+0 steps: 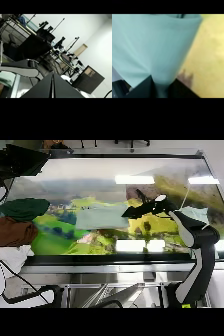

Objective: Fold the shirts.

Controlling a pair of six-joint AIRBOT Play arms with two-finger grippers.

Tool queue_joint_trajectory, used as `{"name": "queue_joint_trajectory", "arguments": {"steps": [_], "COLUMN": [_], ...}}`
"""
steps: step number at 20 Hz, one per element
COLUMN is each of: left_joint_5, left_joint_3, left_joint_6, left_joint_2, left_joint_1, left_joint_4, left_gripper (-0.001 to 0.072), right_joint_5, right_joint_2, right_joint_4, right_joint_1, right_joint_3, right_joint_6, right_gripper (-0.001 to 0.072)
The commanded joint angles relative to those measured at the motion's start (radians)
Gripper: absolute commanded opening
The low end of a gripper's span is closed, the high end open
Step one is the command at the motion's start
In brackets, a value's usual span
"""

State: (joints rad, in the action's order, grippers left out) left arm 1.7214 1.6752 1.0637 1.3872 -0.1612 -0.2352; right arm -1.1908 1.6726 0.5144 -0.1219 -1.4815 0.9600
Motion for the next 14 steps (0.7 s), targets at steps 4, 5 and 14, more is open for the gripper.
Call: {"name": "queue_joint_trajectory", "arguments": {"steps": [4, 5, 14], "left_joint_5": [0.016, 0.015, 0.015], "left_joint_3": [0.0, 0.0, 0.0], "left_joint_6": [-0.001, -0.001, -0.001], "left_joint_2": [0.0, 0.0, 0.0], "left_joint_1": [0.0, 0.0, 0.0], "left_joint_4": [0.0, -0.001, -0.001], "left_gripper": [0.0018, 0.0018, 0.0018], "right_joint_5": [-0.092, -0.092, 0.164], "right_joint_2": [-0.078, -0.117, -0.484], "right_joint_4": [-0.385, -0.427, -0.226], "right_joint_1": [-0.005, 0.02, 0.416], "right_joint_3": [-0.04, -0.05, -0.116], "right_joint_6": [-0.123, -0.123, 0.096], "right_gripper": [0.0019, 0.0019, 0.0018]}}
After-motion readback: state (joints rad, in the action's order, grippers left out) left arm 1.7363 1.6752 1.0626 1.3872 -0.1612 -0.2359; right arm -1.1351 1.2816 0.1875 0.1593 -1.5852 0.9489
